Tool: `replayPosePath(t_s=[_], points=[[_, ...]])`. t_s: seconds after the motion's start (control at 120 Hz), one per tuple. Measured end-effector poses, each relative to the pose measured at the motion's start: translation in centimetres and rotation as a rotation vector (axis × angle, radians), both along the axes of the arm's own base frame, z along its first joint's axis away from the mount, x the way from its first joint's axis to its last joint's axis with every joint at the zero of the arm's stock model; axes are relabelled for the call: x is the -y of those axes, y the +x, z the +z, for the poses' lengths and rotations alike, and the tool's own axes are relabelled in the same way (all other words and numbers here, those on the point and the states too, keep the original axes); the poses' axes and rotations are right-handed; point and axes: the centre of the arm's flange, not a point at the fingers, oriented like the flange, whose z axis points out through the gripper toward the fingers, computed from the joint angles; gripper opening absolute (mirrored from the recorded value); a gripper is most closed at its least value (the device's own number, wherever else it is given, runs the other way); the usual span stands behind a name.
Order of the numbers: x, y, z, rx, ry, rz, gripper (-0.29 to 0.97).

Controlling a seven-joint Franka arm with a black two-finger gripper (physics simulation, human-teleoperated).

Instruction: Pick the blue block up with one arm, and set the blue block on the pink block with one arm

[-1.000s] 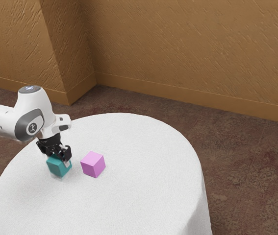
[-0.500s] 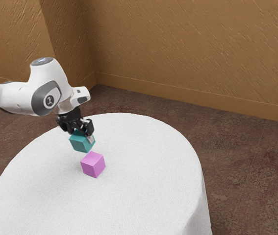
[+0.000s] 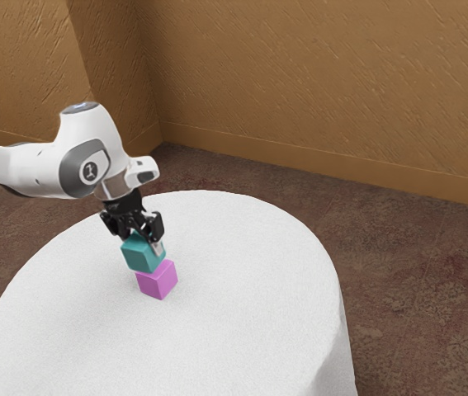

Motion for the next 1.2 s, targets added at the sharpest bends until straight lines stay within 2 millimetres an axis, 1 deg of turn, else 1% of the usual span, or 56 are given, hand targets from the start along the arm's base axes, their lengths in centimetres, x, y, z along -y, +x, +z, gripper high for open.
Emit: replayPosePath(t_s=[0.317,0.492,0.633,0.733,0.883,1.2], points=[[-0.4,-0.1,-0.5,-0.019,-0.004,-0.05,0.4],[-0.7,0.5,0.1,-0.002,-0.008,-0.07,0.4],[-0.9,0.7,0.1,0.002,-0.012,-0.085,0.4],[-0.9,0.7,-0.2,-0.001,-0.019,-0.096,0.4],[-0.9,1.1,-0.1,0.006,-0.025,-0.11,0.4],[-1.1,1.1,-0.7,-0.001,-0.02,-0.14,0.4]])
